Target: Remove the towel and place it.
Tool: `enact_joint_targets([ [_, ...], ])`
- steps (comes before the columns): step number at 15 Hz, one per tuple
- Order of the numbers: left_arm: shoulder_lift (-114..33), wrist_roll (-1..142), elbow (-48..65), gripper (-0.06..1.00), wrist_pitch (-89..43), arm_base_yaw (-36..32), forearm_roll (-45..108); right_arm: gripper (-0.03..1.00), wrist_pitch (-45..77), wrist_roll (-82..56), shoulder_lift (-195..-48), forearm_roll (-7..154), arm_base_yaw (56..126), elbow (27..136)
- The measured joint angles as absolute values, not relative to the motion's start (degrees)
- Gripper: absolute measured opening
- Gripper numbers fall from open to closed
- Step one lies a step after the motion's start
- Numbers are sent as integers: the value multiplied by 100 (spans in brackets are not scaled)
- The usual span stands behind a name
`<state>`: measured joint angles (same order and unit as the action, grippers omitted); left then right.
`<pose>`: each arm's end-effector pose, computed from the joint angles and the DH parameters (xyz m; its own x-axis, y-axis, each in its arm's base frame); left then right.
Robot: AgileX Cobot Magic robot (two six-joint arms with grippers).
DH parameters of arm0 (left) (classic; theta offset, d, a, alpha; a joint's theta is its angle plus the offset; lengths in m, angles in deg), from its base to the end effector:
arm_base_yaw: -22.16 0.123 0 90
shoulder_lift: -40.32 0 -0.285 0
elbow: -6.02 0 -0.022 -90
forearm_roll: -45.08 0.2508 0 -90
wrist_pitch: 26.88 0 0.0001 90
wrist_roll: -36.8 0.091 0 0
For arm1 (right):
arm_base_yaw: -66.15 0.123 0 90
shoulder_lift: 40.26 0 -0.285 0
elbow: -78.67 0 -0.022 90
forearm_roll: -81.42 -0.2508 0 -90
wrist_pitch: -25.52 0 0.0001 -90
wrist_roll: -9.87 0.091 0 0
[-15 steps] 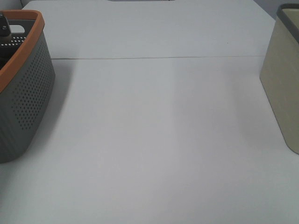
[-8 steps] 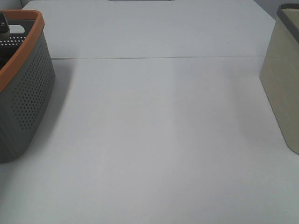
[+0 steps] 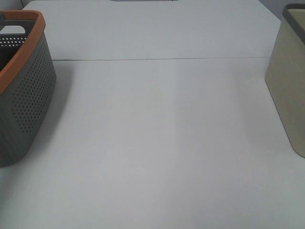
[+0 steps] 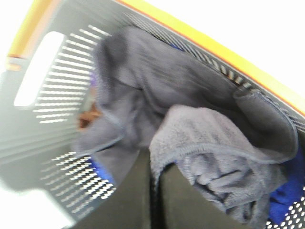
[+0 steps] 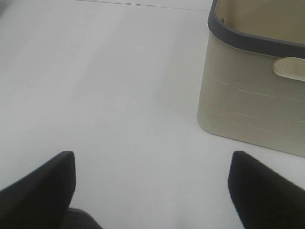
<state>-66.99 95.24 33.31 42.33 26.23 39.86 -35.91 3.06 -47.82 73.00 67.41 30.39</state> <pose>0.3740 0.0188 0.3823 -0.4943 0.7986 -0.3434 0.6998 0.5999 0.3878 -0.0072 0.0116 0.2785 -0.4469 -0.0576 -0.8927 -0.1581 0.9873 0.0154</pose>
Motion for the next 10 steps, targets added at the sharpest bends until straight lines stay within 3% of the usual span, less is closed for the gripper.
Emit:
enact_joint_targets([
  [10,-5112,9128,3543,0,4285,2623,3316,77,-3591,306,-4782,7300,6741,3039],
])
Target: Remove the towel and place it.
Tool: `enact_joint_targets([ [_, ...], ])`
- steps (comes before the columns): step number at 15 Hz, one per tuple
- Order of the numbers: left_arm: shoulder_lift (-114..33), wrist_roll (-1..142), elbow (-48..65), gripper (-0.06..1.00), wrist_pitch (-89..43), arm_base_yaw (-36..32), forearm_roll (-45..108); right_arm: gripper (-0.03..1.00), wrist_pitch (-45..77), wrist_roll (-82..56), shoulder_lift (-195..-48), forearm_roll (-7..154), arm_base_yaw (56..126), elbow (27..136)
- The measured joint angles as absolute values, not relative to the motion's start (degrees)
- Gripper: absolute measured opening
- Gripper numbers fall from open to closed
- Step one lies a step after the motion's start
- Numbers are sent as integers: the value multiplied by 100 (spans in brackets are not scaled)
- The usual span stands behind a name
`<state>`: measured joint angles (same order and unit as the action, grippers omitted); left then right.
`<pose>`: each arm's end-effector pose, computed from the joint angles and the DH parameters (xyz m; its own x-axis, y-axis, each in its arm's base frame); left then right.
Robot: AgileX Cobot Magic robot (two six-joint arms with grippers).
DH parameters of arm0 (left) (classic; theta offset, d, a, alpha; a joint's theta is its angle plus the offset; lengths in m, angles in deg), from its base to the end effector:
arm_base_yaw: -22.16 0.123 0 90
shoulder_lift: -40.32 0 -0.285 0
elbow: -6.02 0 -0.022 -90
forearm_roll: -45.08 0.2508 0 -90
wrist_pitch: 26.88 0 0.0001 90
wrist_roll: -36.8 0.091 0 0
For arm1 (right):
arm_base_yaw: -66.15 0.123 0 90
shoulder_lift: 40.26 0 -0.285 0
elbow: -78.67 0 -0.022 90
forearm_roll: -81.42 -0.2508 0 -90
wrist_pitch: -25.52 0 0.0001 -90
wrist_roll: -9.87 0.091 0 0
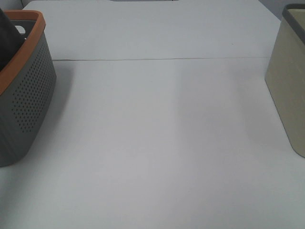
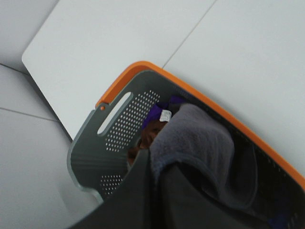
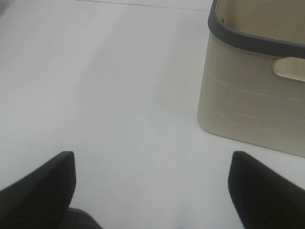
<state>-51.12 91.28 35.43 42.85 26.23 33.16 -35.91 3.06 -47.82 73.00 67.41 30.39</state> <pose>0.2858 0.0027 0.4859 -0.3629 0.7309 -0.5780 0.5552 0.6678 0.4958 -0.0072 0.0116 0.2785 -0.4469 -0.0576 -0.8927 -0.1581 0.9873 0.0154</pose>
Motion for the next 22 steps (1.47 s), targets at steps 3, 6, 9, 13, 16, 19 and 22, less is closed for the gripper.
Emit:
enact_joint_targets([
  [3,-4957,9123,3909,0,4285,2623,2697,77,-3591,306,-4782,7300,6741,3039],
  [6,-4951,9123,4236,0,4290,2623,2164,77,-3591,306,-4782,7300,6741,3039],
  [9,-5112,9123,4815,0,4027,2611,1414,77,-3505,306,-5011,7157,6741,3073],
  [13,-5679,9123,5685,0,3689,2044,1311,77,-2427,180,-5681,6521,6741,3211],
  [16,-6498,9123,6488,0,3660,990,1397,77,-1832,-646,-6478,5621,6741,3217],
  [19,-7031,9048,6568,0,3654,279,2090,77,-1230,-1293,-7171,4974,6741,3217],
  [22,-7364,8762,6568,0,3654,-82,2634,75,-880,-1866,-7698,4406,6741,3217],
])
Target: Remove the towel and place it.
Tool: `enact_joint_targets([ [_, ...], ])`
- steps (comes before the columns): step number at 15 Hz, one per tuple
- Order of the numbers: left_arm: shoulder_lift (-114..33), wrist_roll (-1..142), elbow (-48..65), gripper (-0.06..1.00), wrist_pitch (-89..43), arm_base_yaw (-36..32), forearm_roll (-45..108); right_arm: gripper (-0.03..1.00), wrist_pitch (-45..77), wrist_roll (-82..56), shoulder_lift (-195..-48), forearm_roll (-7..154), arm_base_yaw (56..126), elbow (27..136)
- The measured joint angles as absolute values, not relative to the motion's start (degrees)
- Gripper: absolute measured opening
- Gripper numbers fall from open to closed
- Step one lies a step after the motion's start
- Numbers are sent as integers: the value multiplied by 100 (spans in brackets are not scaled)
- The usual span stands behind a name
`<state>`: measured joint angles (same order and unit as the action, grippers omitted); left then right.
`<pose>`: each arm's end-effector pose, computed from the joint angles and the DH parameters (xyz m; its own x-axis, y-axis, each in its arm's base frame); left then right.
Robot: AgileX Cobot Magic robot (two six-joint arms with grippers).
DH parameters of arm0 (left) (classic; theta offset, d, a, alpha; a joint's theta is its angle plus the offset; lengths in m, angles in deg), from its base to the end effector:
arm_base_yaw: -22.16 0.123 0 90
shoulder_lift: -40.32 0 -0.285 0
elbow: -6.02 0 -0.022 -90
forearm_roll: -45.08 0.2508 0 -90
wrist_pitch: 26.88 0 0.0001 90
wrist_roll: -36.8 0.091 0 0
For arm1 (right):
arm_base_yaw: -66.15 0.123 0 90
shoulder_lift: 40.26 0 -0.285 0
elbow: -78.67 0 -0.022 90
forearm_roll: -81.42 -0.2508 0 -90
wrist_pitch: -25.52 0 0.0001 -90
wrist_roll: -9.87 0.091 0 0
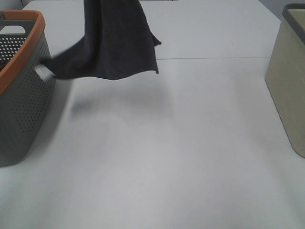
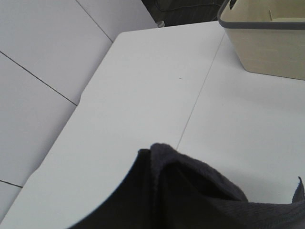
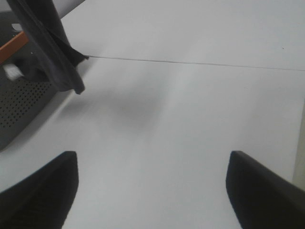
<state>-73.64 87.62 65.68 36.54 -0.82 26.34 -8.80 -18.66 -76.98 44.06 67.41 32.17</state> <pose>0.3438 -0.1742 0.5087 0.1063 0.6536 -0.7493 0.7279 0.4622 0.5064 0.0967 0.0333 0.3132 -0.3908 0.0521 -0.9190 -0.3139 0.9310 0.1863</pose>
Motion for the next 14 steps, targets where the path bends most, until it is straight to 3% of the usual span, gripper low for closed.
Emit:
enact_joint_targets([
  [6,-7908,8458,6568,0,3660,-379,2772,75,-817,-3694,-8649,2894,6741,3217],
  [14,-7999,8280,6568,0,3568,-574,2852,75,-1121,-4811,-9474,2057,6746,3721],
])
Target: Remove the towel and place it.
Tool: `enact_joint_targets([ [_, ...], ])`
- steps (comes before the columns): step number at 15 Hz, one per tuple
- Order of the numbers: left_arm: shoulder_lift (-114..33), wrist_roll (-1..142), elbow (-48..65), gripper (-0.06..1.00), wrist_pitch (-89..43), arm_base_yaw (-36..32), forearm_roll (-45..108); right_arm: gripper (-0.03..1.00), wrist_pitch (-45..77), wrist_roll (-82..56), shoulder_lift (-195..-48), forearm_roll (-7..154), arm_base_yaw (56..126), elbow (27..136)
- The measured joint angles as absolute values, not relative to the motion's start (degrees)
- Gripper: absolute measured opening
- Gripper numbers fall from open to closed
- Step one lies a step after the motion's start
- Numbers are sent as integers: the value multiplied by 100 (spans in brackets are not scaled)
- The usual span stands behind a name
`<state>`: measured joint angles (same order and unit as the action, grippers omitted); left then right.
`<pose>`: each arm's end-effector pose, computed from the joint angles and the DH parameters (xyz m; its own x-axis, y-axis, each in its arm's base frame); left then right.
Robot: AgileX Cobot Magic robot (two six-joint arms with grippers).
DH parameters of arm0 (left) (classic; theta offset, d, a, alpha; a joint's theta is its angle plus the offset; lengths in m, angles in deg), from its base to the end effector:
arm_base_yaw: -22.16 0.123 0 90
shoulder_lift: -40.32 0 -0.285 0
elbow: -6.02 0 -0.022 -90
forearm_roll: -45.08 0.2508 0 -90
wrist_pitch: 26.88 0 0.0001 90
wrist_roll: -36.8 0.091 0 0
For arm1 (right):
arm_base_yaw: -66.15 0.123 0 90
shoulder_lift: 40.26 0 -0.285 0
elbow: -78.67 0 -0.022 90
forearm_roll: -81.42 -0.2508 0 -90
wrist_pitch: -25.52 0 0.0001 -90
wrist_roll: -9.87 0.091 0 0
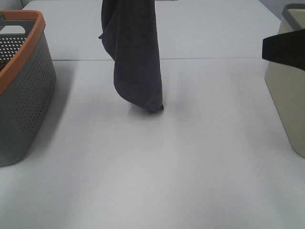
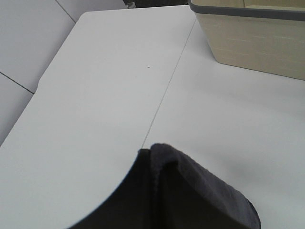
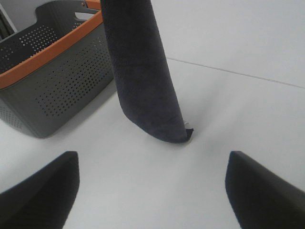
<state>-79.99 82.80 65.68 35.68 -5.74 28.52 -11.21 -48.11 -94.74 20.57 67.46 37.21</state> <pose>0.3658 -0.2197 0.4641 0.0268 0.6628 -0.7483 0.7957 0.4390 0.4173 0.1548 0.0512 0.3169 -0.4124 -0.0513 -0.9096 -0.5100 0.8403 0.1838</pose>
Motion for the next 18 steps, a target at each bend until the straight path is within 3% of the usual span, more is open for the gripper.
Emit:
enact_joint_targets([
  [4,-7999,8172,6568,0,3351,-574,2881,74,-961,-5057,-10036,1971,7503,3744],
  [10,-7999,7925,6568,0,3030,-574,2955,74,1050,-5092,-11136,1954,9221,3807],
  [18,-8085,7427,6568,0,2560,-574,2967,72,2552,-5092,-13130,1954,10860,5119],
])
